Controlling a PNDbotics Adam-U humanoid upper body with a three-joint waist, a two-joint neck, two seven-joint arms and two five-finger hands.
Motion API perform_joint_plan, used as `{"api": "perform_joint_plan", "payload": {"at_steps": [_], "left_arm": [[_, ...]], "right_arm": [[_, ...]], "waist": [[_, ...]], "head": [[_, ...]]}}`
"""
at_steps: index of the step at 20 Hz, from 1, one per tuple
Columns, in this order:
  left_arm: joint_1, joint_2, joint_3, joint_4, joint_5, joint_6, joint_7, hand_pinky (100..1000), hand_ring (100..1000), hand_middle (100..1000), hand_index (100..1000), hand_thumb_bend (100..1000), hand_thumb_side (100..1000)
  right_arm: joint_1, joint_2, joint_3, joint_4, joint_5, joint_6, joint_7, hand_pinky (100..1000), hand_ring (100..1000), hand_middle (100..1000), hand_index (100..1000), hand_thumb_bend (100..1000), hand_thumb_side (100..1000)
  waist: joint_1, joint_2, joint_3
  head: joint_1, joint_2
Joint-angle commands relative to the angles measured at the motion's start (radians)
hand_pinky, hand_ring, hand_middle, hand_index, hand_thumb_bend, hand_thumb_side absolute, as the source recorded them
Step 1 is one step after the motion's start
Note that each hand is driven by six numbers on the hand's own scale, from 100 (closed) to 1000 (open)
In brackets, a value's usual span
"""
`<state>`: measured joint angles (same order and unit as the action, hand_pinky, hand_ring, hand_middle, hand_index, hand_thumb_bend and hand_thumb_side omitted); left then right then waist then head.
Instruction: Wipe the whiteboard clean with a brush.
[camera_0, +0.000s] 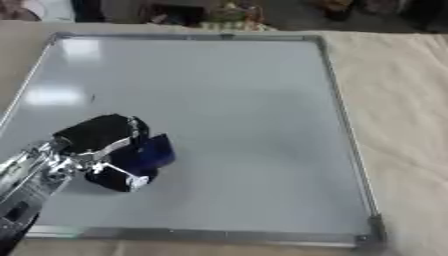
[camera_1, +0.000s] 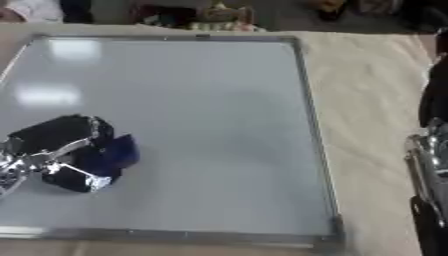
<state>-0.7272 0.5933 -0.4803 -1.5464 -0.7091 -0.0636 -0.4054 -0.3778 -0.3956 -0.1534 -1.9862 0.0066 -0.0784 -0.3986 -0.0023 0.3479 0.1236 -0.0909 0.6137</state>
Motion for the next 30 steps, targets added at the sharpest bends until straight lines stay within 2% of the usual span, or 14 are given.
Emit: {"api": "perform_joint_plan", "payload": {"at_steps": [1, 7, 13, 20, 30], "left_arm": [[-0.006, 0.051, 0.053, -0.023, 0.014, 0.02, 0.018, 447, 576, 441, 100, 209, 288], [-0.013, 0.074, 0.136, 0.014, 0.029, 0.066, 0.057, 447, 568, 413, 100, 195, 302], [-0.054, 0.087, 0.18, 0.105, 0.03, 0.086, 0.061, 459, 577, 414, 100, 200, 311], [-0.15, 0.065, 0.233, 0.289, -0.042, 0.091, 0.088, 463, 579, 394, 100, 214, 303], [-0.276, -0.025, 0.339, 0.584, -0.141, 0.125, 0.167, 461, 576, 390, 100, 211, 308]], "right_arm": [[-0.015, -0.038, -0.008, -0.014, -0.006, -0.014, -0.005, 886, 871, 700, 878, 100, 1000], [-0.016, -0.047, -0.007, -0.014, -0.002, -0.023, -0.006, 887, 871, 700, 875, 100, 1000], [-0.014, -0.049, -0.008, -0.014, 0.002, -0.023, -0.006, 889, 872, 699, 876, 100, 1000], [-0.013, -0.047, -0.007, -0.014, 0.006, -0.02, -0.003, 891, 874, 699, 877, 100, 1000], [-0.017, -0.042, -0.004, -0.014, 0.006, -0.018, 0.003, 894, 876, 698, 880, 100, 1000]], "waist": [[-0.001, -0.017, 0.001], [-0.002, -0.009, 0.002], [-0.004, 0.001, -0.002], [-0.006, 0.014, -0.01], [-0.007, 0.039, -0.023]], "head": [[0.009, -0.008], [0.021, -0.024], [0.023, -0.039], [0.038, -0.063], [0.055, -0.095]]}}
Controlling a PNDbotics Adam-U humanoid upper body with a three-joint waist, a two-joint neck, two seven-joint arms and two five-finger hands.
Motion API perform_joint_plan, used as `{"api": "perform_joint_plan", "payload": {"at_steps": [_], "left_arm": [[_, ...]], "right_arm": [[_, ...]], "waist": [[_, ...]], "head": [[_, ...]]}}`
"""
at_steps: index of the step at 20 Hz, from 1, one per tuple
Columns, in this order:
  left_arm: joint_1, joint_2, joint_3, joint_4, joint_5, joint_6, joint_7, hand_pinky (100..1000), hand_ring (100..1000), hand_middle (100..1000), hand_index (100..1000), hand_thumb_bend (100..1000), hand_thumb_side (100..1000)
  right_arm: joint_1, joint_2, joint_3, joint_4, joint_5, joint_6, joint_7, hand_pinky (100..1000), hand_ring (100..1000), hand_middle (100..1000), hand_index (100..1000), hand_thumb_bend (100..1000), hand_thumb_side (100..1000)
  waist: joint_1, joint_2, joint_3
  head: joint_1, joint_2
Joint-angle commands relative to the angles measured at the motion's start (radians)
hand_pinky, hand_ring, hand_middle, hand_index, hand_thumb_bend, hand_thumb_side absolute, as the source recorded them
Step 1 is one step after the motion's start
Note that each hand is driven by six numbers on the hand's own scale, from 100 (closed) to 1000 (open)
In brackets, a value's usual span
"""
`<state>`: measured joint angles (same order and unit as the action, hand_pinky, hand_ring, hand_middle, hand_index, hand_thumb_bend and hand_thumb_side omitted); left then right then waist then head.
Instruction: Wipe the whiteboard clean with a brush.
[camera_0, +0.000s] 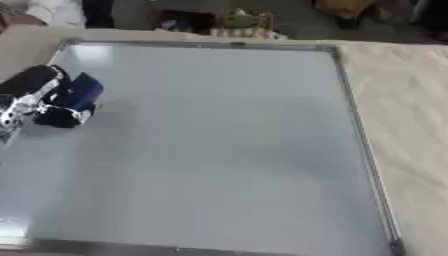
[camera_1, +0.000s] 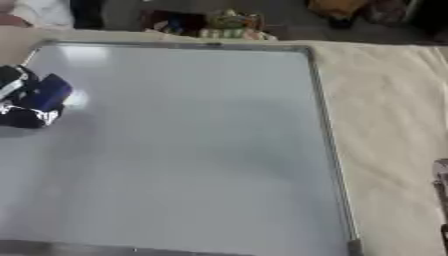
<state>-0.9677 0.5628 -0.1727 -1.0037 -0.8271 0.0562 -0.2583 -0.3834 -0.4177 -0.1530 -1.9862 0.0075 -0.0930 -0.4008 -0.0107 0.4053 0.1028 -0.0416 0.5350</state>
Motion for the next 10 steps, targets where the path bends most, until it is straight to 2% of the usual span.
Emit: {"api": "perform_joint_plan", "payload": {"at_steps": [1, 10], "left_arm": [[-0.046, -0.002, 0.038, 0.061, -0.033, 0.01, 0.025, 461, 576, 390, 100, 209, 308], [-0.089, -0.046, 0.072, 0.162, -0.065, 0.032, 0.048, 462, 576, 391, 100, 209, 318]], "right_arm": [[-0.013, -0.02, -0.004, -0.014, 0.005, -0.004, 0.006, 894, 876, 698, 880, 100, 1000], [-0.018, -0.02, -0.002, -0.014, 0.004, -0.005, 0.011, 894, 877, 697, 879, 100, 1000]], "waist": [[0.002, -0.016, -0.003], [0.003, -0.007, -0.012]], "head": [[0.007, -0.019], [0.01, -0.022]]}}
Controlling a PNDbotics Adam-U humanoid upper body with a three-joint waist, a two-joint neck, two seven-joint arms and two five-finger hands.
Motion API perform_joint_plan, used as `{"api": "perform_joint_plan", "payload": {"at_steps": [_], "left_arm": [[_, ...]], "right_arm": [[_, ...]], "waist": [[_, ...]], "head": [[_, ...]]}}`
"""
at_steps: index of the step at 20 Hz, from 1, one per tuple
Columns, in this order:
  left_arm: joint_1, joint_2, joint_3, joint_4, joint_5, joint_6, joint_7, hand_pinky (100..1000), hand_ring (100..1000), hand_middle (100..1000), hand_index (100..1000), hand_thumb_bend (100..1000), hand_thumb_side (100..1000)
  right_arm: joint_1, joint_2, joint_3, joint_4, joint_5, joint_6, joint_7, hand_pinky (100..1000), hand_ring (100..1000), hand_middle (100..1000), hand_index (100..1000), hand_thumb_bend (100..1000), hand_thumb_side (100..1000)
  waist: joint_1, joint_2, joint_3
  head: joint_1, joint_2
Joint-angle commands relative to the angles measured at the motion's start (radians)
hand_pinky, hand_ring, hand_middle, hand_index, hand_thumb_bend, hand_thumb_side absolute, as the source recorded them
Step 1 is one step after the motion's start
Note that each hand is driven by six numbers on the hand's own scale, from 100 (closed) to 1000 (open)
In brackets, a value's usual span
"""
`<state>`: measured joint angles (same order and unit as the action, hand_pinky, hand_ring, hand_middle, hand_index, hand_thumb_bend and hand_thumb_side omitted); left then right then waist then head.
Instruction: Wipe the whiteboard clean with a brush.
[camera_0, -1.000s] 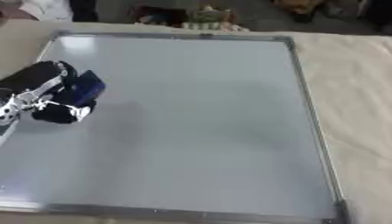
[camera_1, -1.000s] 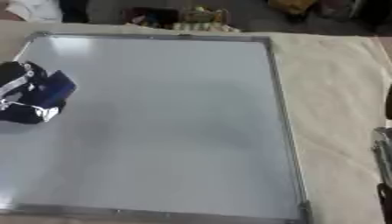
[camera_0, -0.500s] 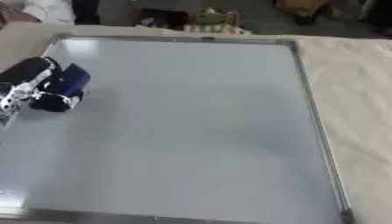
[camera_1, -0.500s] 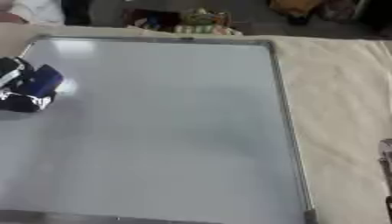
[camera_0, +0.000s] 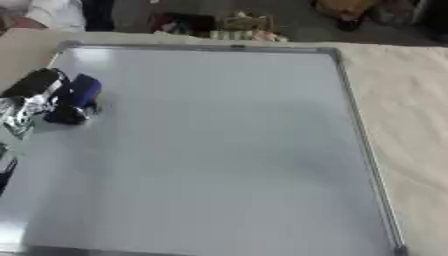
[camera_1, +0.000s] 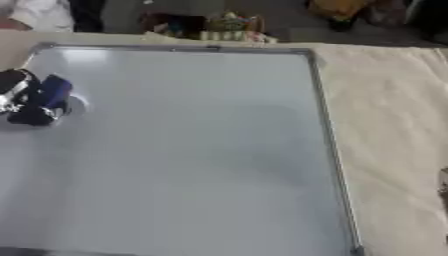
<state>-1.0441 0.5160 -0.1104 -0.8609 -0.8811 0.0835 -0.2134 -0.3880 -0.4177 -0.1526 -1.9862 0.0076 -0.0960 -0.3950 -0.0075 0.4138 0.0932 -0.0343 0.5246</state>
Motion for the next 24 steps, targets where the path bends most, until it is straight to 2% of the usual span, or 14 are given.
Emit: {"api": "perform_joint_plan", "payload": {"at_steps": [1, 6, 7, 8, 12, 18, 24], "left_arm": [[-0.014, -0.001, 0.01, 0.023, -0.013, 0.005, 0.003, 462, 576, 391, 100, 209, 318], [-0.015, -0.003, 0.012, 0.029, -0.016, 0.003, 0.005, 462, 576, 391, 100, 209, 318], [-0.014, -0.004, 0.011, 0.036, -0.017, 0.006, 0.002, 495, 601, 412, 146, 213, 326], [-0.017, -0.007, 0.009, 0.049, -0.016, 0.009, -0.009, 495, 601, 412, 146, 213, 326], [-0.028, -0.005, 0.003, 0.089, -0.012, -0.012, -0.065, 532, 638, 443, 181, 192, 337], [-0.038, 0.006, 0.005, 0.107, -0.038, -0.055, -0.158, 589, 691, 493, 243, 215, 368], [-0.043, 0.01, 0.017, 0.094, -0.05, -0.073, -0.249, 632, 747, 589, 317, 252, 415]], "right_arm": [[-0.014, -0.02, -0.002, -0.014, 0.004, -0.002, 0.005, 894, 877, 697, 879, 100, 1000], [-0.014, -0.021, -0.002, -0.014, 0.004, -0.002, 0.005, 894, 877, 697, 879, 100, 1000], [-0.014, -0.021, -0.003, -0.014, 0.004, -0.001, 0.005, 893, 877, 697, 879, 100, 1000], [-0.014, -0.021, -0.003, -0.014, 0.004, 0.0, 0.004, 893, 877, 697, 879, 100, 1000], [-0.011, -0.02, -0.002, -0.014, 0.005, 0.004, 0.004, 894, 878, 697, 880, 100, 1000], [-0.005, -0.02, -0.002, -0.014, 0.007, 0.007, 0.002, 895, 878, 696, 881, 100, 1000], [-0.002, -0.016, -0.002, -0.014, 0.006, 0.009, 0.001, 895, 878, 695, 882, 100, 1000]], "waist": [[0.0, -0.015, -0.002], [0.0, -0.015, -0.003], [-0.001, -0.014, -0.003], [-0.001, -0.014, -0.003], [0.0, -0.017, 0.001], [0.002, -0.023, 0.008], [0.002, -0.027, 0.011]], "head": [[0.002, -0.011], [0.002, -0.011], [0.003, -0.012], [0.002, -0.013], [-0.001, -0.007], [-0.004, -0.003], [-0.004, -0.005]]}}
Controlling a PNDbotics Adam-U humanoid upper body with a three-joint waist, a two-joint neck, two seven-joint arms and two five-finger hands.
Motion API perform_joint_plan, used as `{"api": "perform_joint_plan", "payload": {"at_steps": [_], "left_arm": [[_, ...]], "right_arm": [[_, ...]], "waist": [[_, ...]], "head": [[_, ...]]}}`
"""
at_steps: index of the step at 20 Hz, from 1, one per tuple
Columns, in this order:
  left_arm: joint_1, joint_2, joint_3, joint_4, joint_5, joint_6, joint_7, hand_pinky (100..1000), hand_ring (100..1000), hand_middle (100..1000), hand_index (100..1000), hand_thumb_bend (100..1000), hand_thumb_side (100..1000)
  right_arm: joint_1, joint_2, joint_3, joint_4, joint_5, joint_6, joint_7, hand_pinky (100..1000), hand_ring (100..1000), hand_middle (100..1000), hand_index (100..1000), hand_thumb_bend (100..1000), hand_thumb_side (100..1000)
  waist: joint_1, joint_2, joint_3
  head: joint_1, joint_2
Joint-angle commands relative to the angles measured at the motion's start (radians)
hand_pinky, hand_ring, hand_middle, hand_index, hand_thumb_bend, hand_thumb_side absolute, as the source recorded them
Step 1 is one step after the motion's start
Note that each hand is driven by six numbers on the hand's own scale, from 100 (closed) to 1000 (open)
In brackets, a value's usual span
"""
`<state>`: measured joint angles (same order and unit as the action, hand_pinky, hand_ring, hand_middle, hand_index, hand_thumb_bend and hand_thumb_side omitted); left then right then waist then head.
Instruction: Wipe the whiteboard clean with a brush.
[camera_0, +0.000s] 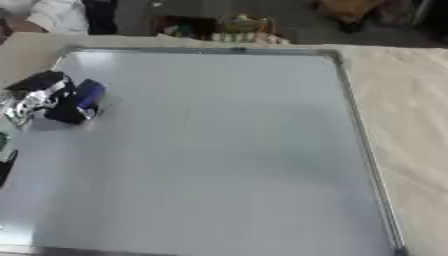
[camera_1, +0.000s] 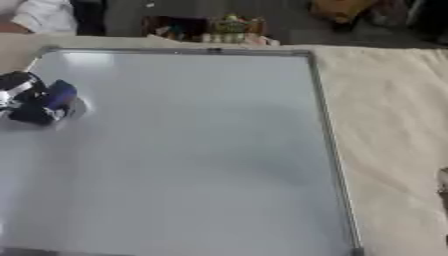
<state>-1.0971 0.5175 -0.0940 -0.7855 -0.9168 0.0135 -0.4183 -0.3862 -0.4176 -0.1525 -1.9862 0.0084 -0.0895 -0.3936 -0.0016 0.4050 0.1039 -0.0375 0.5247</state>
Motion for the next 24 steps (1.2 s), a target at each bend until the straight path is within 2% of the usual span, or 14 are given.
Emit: {"api": "perform_joint_plan", "payload": {"at_steps": [1, 4, 14, 21, 24], "left_arm": [[0.01, 0.009, 0.003, 0.014, -0.016, -0.003, -0.055, 638, 755, 604, 320, 265, 427], [0.01, 0.009, 0.007, 0.003, -0.019, -0.001, -0.071, 657, 781, 653, 327, 295, 444], [0.011, 0.005, 0.009, -0.01, -0.009, 0.012, -0.054, 669, 811, 724, 318, 343, 480], [0.01, 0.002, 0.011, -0.008, 0.001, 0.014, -0.042, 657, 802, 712, 309, 316, 477], [0.009, 0.003, 0.011, -0.01, 0.004, 0.019, -0.032, 644, 786, 669, 299, 241, 452]], "right_arm": [[-0.004, -0.015, -0.002, -0.014, 0.005, 0.003, 0.0, 896, 878, 695, 882, 100, 1000], [-0.002, -0.013, -0.003, -0.014, 0.006, 0.005, 0.0, 896, 879, 694, 882, 100, 1000], [0.001, -0.009, -0.004, -0.014, 0.007, 0.009, 0.001, 897, 879, 693, 883, 100, 1000], [0.001, -0.008, -0.005, -0.014, 0.008, 0.01, 0.001, 898, 879, 693, 883, 100, 1000], [0.002, -0.008, -0.006, -0.014, 0.008, 0.01, 0.0, 898, 880, 693, 883, 100, 1000]], "waist": [[-0.004, -0.018, 0.001], [-0.004, -0.019, 0.002], [-0.006, -0.017, 0.002], [-0.008, -0.014, 0.003], [-0.008, -0.013, 0.003]], "head": [[-0.001, -0.006], [0.0, -0.006], [-0.002, -0.008], [-0.002, -0.011], [-0.002, -0.013]]}}
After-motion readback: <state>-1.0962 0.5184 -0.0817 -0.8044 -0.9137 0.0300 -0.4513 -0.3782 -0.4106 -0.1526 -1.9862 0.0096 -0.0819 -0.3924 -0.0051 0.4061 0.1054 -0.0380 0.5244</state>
